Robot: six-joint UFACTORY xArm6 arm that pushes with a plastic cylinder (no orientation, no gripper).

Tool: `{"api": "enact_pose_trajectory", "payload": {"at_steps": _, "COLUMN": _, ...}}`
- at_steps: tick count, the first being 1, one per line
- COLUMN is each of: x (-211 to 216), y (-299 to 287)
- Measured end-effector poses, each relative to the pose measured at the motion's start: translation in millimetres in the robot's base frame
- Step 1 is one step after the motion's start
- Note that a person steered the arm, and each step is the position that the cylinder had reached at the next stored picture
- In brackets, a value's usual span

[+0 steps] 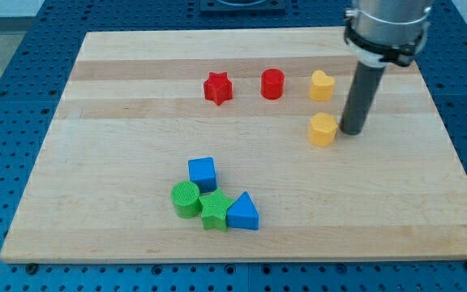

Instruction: Move the green star slightly to the left

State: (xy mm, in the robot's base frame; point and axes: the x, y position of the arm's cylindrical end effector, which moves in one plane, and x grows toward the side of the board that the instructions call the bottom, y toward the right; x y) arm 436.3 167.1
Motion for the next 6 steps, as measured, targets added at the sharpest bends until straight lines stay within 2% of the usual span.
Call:
{"api": "enact_pose_trajectory", "payload": {"at_steps": 2, "x": 53, "y": 0}}
{"api": "enact_pose_trajectory", "payload": {"at_steps": 3, "x": 119, "y": -42}}
{"api": "enact_pose_trajectory", "payload": {"at_steps": 6, "x": 128, "y": -154}}
